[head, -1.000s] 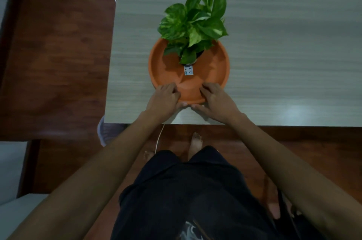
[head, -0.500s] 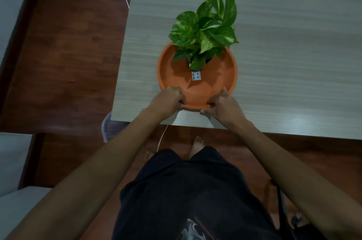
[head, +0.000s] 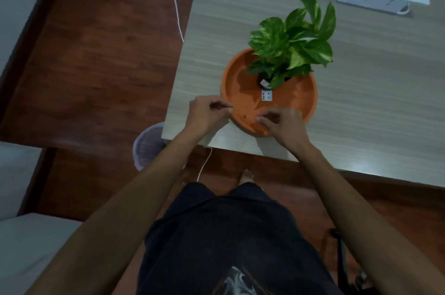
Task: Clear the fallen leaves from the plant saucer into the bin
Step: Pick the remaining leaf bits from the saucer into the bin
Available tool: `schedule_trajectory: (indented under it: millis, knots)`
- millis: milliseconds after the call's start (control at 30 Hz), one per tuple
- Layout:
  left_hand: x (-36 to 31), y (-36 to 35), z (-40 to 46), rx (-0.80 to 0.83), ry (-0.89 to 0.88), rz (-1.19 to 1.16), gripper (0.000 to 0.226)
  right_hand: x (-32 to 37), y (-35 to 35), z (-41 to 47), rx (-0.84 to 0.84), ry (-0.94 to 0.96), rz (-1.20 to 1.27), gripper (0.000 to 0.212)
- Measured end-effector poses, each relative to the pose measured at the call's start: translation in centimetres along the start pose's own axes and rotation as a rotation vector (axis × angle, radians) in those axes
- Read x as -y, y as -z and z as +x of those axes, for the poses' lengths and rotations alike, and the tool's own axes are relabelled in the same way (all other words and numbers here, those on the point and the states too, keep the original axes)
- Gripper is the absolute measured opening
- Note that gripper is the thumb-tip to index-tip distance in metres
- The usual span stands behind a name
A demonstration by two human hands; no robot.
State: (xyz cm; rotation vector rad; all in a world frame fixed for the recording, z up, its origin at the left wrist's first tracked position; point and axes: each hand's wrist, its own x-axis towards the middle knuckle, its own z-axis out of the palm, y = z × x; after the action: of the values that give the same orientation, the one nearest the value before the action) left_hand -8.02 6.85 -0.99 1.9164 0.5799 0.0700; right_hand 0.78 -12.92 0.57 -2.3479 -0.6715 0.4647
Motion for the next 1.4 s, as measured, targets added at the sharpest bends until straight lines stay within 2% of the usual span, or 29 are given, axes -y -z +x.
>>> schedule_trajectory:
  millis: [200,467,600,700,800,867,967,1067,1200,1300,1400]
  knots:
    - [4.5,6.9,-2.7,-0.169,0.202,-0.213,0.021,7.9,-8.4,2.5,0.115,0.039,0.122,0.015]
    - [14.8,14.7,-7.6,-0.391,0.42,-0.2,0.02,17.3,-21.1,2.2,0.342,0.04,0.209,0.014]
    - [19.4,15.5,-9.4,-0.447,0.587,-0.212,0.021,18.6,-26.7,1.4,0.515,-0.077,0.126,0.016]
    - [22.5,15.6,-10.2,-0.412,0.751,-0.191,0.022,17.9,-30.0,1.0,0.54,-0.203,0.065,0.013]
    - [24.4,15.4,-10.7,-0.395,0.831,-0.174,0.018,17.2,-32.1,1.0,0.538,-0.31,0.032,0.015]
    - [24.3,15.4,-10.6,-0.404,0.811,-0.183,0.015,17.2,-32.6,1.2,0.522,-0.327,0.039,0.017]
    - [22.8,15.7,-9.6,-0.396,0.672,-0.134,0.011,17.9,-31.9,1.5,0.506,-0.323,0.125,0.015]
    - [20.8,16.5,-8.0,-0.425,0.587,-0.117,0.008,18.2,-29.4,1.8,0.439,-0.219,0.155,0.006]
    - [16.9,17.4,-4.7,-0.4,0.396,-0.027,0.011,17.9,-23.3,1.9,0.254,-0.149,0.279,0.006]
    - [13.1,16.7,-2.3,-0.29,0.238,-0.012,0.012,16.0,-18.2,1.8,0.084,-0.188,0.352,0.003]
    - [8.9,14.1,0.6,-0.183,0.097,0.113,0.013,12.4,-13.2,1.6,-0.073,-0.258,0.391,0.008]
